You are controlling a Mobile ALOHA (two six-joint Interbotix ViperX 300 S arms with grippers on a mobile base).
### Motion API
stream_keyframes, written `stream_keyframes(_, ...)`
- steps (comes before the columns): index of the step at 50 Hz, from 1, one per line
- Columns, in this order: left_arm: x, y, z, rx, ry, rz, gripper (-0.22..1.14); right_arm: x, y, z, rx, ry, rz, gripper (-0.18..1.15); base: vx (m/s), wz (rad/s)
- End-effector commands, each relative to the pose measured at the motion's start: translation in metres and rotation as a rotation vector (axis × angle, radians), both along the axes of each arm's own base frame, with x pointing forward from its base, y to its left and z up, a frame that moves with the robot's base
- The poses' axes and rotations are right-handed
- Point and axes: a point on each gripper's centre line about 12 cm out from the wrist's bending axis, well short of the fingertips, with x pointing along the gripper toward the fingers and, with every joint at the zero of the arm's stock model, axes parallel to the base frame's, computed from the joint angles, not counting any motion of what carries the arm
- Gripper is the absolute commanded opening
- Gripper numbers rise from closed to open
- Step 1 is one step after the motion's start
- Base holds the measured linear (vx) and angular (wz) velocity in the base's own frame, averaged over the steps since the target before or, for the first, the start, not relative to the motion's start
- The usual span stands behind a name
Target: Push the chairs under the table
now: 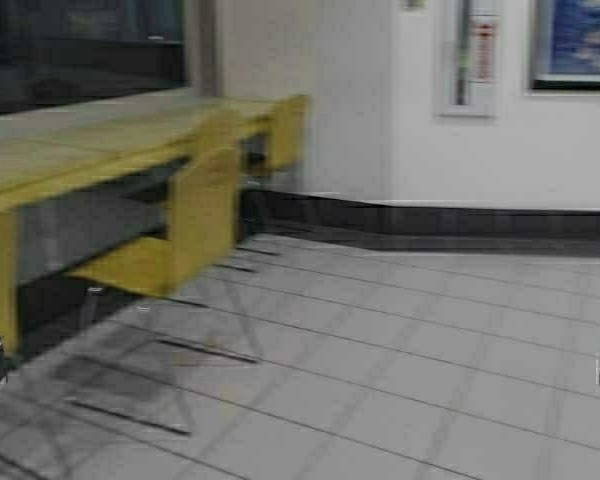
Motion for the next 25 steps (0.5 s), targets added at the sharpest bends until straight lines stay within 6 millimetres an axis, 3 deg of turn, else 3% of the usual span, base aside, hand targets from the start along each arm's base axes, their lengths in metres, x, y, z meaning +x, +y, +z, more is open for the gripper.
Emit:
stream_keyframes(1, 0.0, 0.0, 0.002, -0.011, -0.008, 0.0, 0.03, 0.004, 0.0, 0.001, 0.007, 0.006, 0.0, 0.05, 0.3, 0.53)
stream_keyframes(25, 0.003, 0.0, -0.003, -0.075, 0.02, 0.004, 0.03, 0.018, 0.0, -0.008, 0.095, 0.094, -0.012, 0.05, 0.24, 0.66)
